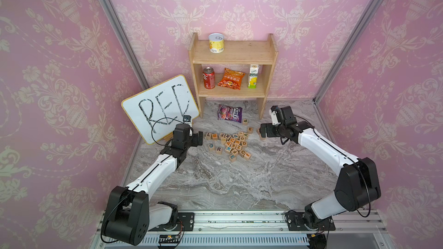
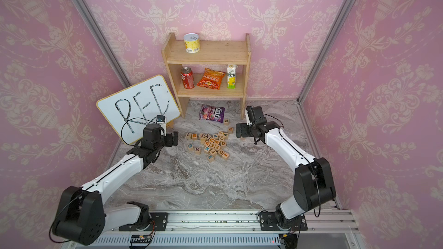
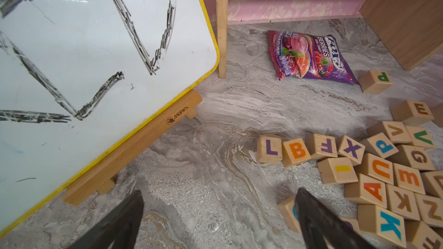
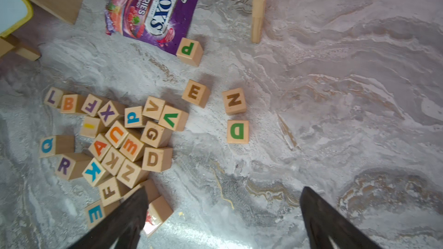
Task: Assemble the uppercase word "red" with letter blocks
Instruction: Pick up the letter block from the center of the board.
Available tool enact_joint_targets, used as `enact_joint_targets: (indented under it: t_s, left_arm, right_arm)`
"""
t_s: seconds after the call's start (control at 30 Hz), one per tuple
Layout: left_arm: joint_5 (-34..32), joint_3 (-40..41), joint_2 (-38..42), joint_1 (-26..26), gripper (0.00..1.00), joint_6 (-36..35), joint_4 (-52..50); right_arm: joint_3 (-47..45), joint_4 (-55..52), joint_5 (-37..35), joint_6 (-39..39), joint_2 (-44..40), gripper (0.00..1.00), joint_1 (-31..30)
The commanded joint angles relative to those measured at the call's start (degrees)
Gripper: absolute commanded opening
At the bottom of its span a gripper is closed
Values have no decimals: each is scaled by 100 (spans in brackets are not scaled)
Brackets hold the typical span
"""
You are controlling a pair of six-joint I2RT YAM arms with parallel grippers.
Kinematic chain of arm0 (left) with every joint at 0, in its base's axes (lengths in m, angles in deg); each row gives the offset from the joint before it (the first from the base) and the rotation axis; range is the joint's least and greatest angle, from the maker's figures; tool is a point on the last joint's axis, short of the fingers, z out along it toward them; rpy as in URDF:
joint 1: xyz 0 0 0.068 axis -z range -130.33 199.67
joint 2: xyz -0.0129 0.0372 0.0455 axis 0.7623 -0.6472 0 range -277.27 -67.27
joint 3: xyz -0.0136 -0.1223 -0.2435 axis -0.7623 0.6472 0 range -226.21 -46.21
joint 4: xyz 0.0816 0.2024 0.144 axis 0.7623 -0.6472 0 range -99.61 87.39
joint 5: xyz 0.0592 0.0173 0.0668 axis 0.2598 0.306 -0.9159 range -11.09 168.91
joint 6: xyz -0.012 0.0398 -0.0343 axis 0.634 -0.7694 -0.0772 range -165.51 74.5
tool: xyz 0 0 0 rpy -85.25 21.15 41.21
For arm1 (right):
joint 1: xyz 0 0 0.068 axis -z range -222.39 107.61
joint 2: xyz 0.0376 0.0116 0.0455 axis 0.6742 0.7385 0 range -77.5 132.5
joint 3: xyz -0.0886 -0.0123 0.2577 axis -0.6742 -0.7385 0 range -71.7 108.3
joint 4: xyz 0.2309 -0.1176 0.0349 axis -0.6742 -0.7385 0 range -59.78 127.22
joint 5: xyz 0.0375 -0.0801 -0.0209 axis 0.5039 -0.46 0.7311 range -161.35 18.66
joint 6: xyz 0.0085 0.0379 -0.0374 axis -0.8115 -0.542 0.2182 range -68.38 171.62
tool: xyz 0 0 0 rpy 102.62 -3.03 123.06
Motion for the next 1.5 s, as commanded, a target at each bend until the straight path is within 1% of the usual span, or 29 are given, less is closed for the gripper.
enact_joint_targets:
  t_s: [0.0, 0.17, 0.37, 0.5, 0.67, 0.93, 1.03, 1.27, 1.4, 1.47]
  left_arm:
    - [-148, -363, 97, 202, 99, 364, -1007]
    - [-324, -867, -32, 609, 99, 609, -2003]
    - [-487, -1246, -82, 1132, 99, 681, -2700]
    - [-471, -1562, -219, 1292, 99, 823, -3185]
    - [-279, -1947, -459, 1460, 99, 1006, -3710]
    - [68, -2267, -903, 1585, 99, 1498, -4165]
    - [-18, -2429, -1122, 1687, 99, 1723, -4335]
    - [108, -2715, -1420, 1852, 99, 1822, -4472]
    - [210, -2937, -1671, 1864, 99, 1805, -4544]
    - [384, -3059, -1818, 1882, 99, 1744, -4561]
  right_arm:
    - [231, -505, 23, -244, -119, 100, -254]
    - [394, -810, -32, -368, -260, 100, -676]
    - [495, -1074, -69, -498, -451, 100, -1099]
    - [554, -1227, -60, -595, -617, 100, -1332]
    - [624, -1443, -131, -785, -833, 100, -1641]
    - [904, -1814, -243, -1041, -1019, 100, -2102]
    - [924, -1871, -242, -1093, -1085, 100, -2266]
    - [837, -1949, -367, -1278, -1260, 100, -2627]
    - [740, -2019, -446, -1348, -1420, 100, -2698]
    - [681, -2039, -465, -1376, -1508, 100, -2707]
